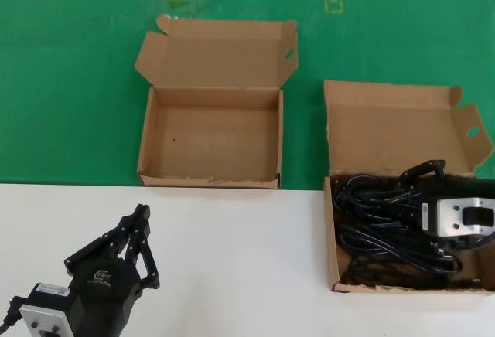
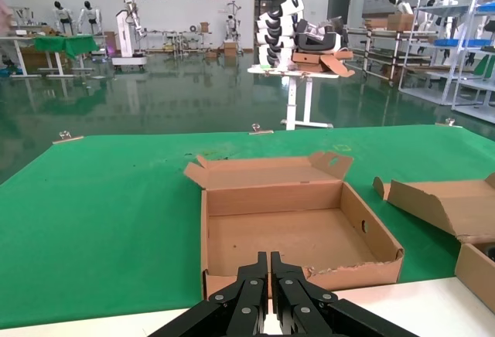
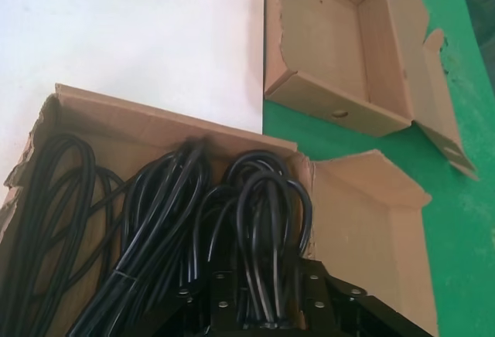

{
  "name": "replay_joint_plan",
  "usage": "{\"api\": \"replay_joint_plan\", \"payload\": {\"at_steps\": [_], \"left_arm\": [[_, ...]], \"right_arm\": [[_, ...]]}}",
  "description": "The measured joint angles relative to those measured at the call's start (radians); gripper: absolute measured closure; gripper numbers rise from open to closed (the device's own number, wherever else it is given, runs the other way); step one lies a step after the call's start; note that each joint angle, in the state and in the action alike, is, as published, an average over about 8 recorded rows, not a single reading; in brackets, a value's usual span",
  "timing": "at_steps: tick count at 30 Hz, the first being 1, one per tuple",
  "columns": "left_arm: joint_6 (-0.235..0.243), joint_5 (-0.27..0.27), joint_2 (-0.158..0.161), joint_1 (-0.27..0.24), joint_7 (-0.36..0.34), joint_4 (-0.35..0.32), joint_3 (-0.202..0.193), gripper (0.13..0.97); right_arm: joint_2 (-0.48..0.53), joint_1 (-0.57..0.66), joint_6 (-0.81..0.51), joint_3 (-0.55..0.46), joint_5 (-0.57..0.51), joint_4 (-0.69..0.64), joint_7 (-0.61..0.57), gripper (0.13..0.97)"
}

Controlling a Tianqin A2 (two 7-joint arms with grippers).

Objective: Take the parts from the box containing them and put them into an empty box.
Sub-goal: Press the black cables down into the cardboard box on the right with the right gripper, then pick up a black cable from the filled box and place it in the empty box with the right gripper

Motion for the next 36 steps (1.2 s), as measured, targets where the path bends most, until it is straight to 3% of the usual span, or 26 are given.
{"api": "replay_joint_plan", "payload": {"at_steps": [14,30,36], "left_arm": [[0.0,0.0,0.0,0.0,0.0,0.0,0.0,0.936],[0.0,0.0,0.0,0.0,0.0,0.0,0.0,0.936],[0.0,0.0,0.0,0.0,0.0,0.0,0.0,0.936]], "right_arm": [[-0.013,0.022,-0.018,0.002,-0.01,-0.012,0.014,0.902],[0.016,0.05,-0.055,0.033,-0.01,0.094,0.061,0.924],[-0.016,0.104,-0.054,0.033,-0.014,0.101,0.058,0.924]]}}
